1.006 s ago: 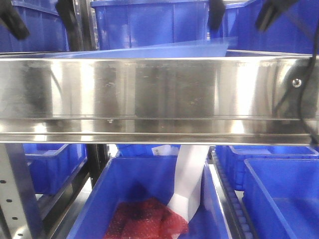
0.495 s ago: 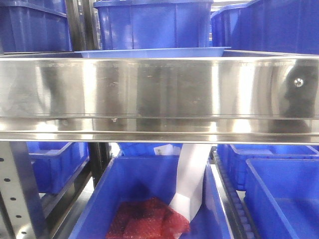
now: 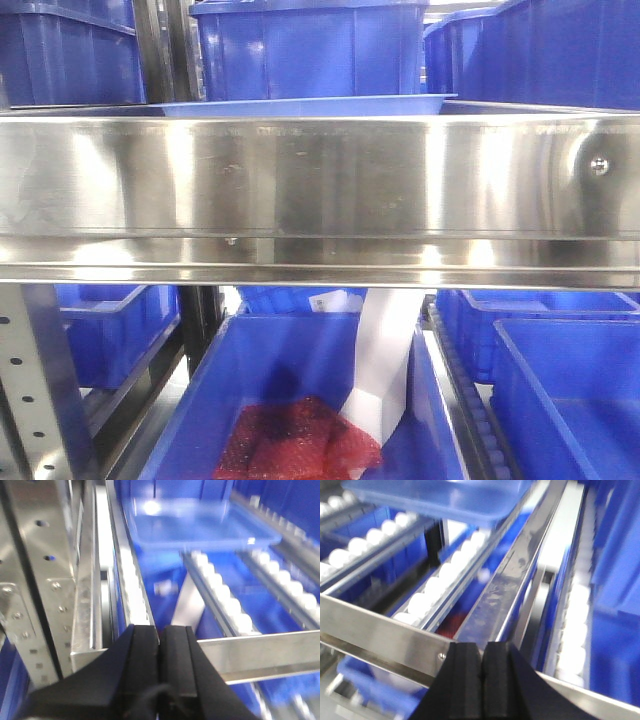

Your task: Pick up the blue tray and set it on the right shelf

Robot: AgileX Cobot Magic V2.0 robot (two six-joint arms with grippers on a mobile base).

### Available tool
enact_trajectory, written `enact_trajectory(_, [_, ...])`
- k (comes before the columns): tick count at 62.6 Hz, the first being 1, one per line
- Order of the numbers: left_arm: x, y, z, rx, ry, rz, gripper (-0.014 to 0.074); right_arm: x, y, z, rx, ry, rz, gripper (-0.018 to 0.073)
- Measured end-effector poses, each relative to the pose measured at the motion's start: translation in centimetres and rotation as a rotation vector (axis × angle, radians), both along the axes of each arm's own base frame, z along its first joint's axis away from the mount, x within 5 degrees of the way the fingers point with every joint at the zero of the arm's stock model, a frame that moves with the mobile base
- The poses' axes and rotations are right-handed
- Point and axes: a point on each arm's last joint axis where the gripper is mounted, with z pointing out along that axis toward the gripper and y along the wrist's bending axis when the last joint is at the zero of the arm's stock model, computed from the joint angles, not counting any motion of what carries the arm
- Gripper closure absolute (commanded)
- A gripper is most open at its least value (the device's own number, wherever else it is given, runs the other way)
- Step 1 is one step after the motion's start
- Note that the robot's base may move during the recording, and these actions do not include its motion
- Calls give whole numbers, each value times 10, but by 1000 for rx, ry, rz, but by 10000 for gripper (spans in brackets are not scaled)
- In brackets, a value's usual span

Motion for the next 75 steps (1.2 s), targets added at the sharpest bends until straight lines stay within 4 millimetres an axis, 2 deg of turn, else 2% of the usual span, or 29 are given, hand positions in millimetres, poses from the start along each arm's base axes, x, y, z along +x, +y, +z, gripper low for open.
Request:
enact_trajectory(10, [-24,8,-25,-26,-145,18,645,-33,-12,-17,42,-186,7,509])
enact_trajectory(18, [-33,11,-36,-38,-193,22,645,-48,-17,-23,78,-295,12,509])
enact_trajectory(61, [-37,13,-42,-40,-203,55,645,-50,-18,-24,83,-318,14,509])
enact_trajectory(69, [-42,18,-56,-37,-233,149,645,-50,-18,-24,83,-319,14,509])
enact_trajectory(75, [-43,20,-79,-33,-237,206,645,-50,-18,-24,83,-319,14,509])
